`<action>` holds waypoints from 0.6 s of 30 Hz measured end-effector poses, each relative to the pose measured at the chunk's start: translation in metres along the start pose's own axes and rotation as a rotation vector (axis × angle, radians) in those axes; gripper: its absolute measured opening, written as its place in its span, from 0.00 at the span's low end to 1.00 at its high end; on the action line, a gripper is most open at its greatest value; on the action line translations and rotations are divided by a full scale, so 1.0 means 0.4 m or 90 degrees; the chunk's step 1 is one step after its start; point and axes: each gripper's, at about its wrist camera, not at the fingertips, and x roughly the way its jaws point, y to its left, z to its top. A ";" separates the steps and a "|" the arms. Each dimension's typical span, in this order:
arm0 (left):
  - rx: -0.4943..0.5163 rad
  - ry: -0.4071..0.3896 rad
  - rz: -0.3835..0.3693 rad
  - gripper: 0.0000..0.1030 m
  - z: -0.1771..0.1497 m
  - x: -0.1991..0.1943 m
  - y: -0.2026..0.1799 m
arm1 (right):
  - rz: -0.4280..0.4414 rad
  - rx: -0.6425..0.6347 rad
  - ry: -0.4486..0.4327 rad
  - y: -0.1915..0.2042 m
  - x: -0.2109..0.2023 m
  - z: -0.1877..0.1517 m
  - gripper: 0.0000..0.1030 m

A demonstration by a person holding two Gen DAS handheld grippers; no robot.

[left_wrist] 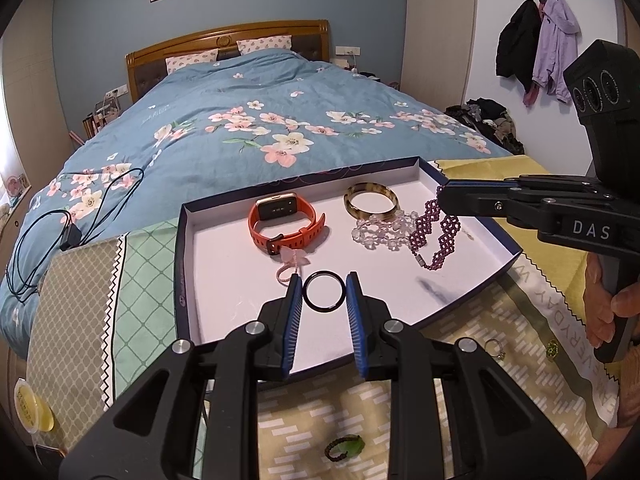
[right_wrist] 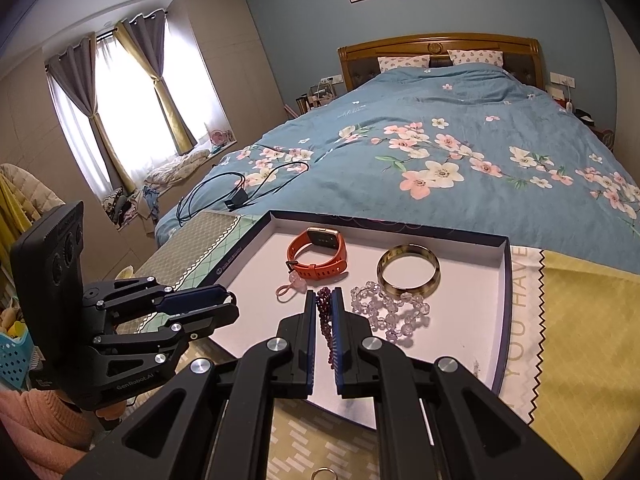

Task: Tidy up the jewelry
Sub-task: 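Carry the black hair tie with the left gripper while the right gripper carries the necklace over the box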

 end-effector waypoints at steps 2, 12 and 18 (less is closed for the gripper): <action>-0.003 0.006 0.001 0.22 0.001 0.009 0.003 | 0.002 0.004 0.001 -0.003 0.007 0.002 0.06; -0.006 0.029 0.009 0.22 0.012 0.051 0.012 | 0.020 0.026 0.009 -0.018 0.043 0.014 0.06; -0.008 0.038 0.014 0.22 0.020 0.069 0.020 | 0.027 0.040 0.016 -0.024 0.055 0.014 0.06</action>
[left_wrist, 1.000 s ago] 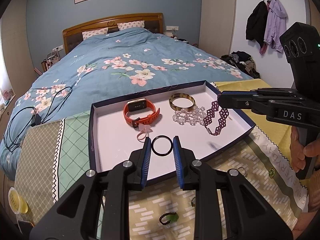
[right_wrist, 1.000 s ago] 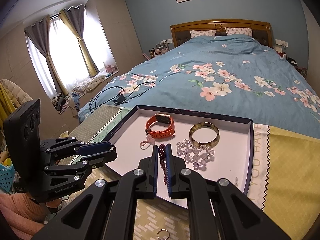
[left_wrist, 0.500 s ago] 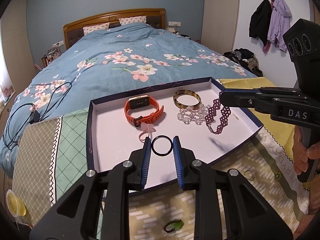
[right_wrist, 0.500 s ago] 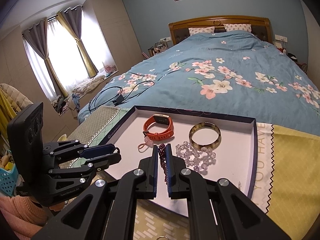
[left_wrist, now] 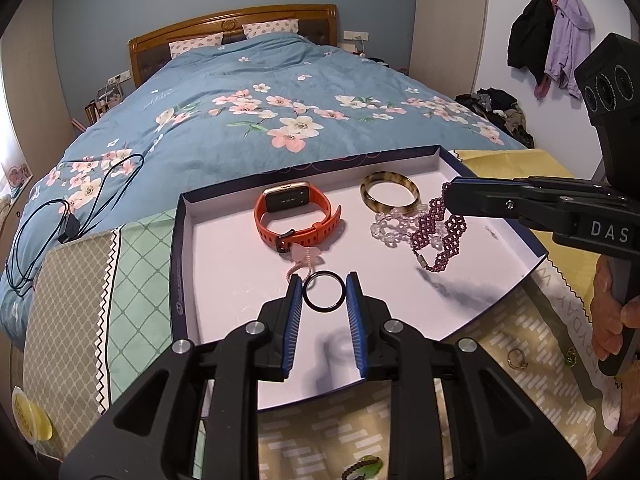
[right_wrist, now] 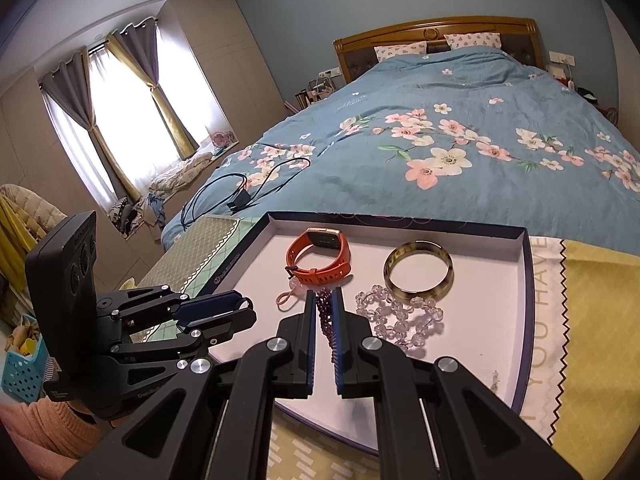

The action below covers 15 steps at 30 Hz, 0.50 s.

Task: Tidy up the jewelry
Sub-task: 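Carry the black hair tie with the left gripper while the right gripper carries the necklace over the box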

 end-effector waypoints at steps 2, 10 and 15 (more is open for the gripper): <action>0.002 0.001 0.003 0.22 0.005 0.005 -0.002 | 0.003 0.003 0.001 -0.001 0.003 0.000 0.06; 0.001 0.008 0.010 0.22 0.013 0.027 0.002 | 0.009 0.010 0.001 -0.007 0.016 0.008 0.06; -0.001 0.014 0.020 0.22 0.020 0.047 0.004 | 0.003 0.029 0.005 -0.029 0.029 0.005 0.06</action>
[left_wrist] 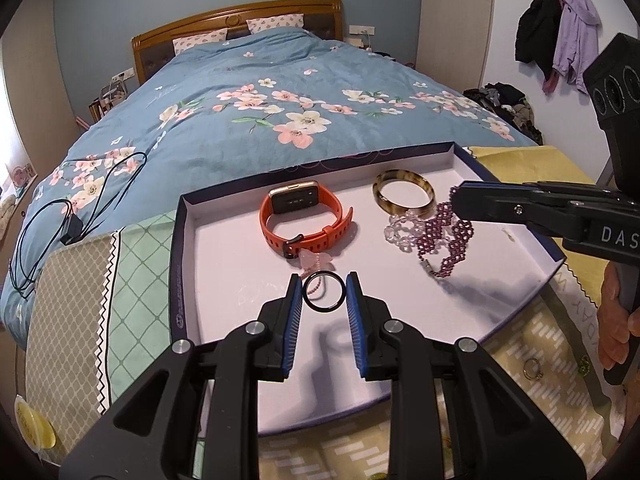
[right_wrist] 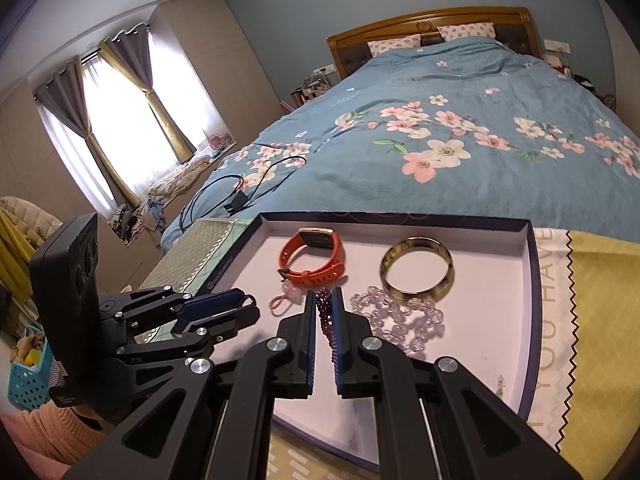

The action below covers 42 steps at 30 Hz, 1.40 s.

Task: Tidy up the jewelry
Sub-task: 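Carry the black hair tie with the left gripper while the right gripper carries the necklace over the box, then open both grippers to drop the hair tie and necklace into the navy box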

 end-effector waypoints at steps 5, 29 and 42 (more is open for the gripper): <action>-0.003 0.015 0.004 0.22 0.002 0.030 0.003 | -0.022 0.020 0.000 -0.029 0.006 -0.001 0.06; -0.036 0.006 -0.019 0.35 0.002 0.011 0.038 | -0.099 0.061 0.004 -0.089 -0.005 -0.015 0.29; -0.050 -0.046 -0.043 0.37 -0.100 -0.175 0.086 | -0.067 -0.004 -0.030 -0.009 -0.128 -0.063 0.37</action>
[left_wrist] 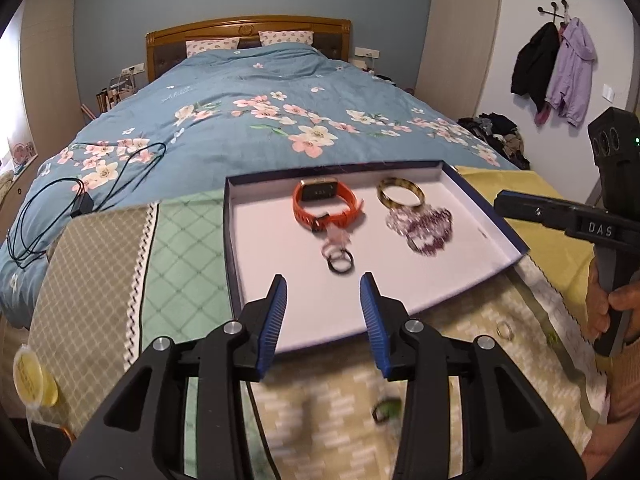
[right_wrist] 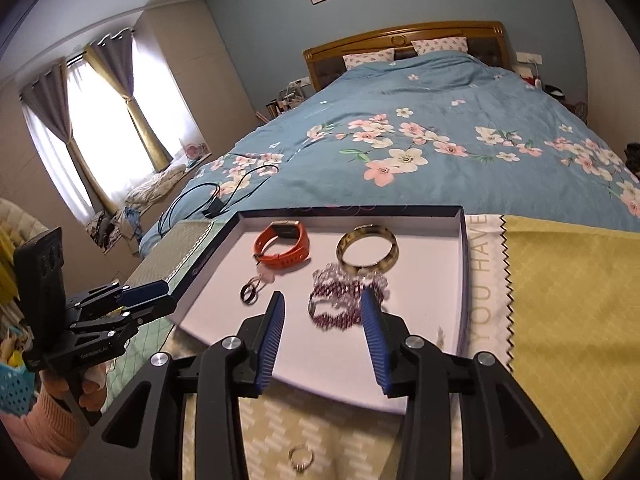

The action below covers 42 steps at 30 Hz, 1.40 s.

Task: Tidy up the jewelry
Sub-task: 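Open both grippers to drop the hair tie and necklace into the navy box, then move the left gripper to the green-bead hair tie while the right gripper approaches the silver ring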

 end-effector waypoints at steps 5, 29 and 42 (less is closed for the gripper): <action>0.015 0.001 -0.008 0.37 -0.053 -0.035 -0.023 | -0.004 -0.009 0.010 0.002 -0.042 -0.047 0.37; 0.085 0.092 -0.107 0.36 -0.169 0.021 -0.198 | -0.041 -0.075 0.124 0.084 -0.006 -0.230 0.37; 0.076 0.108 -0.069 0.24 -0.159 0.060 -0.201 | -0.078 -0.123 0.124 0.116 0.012 -0.235 0.37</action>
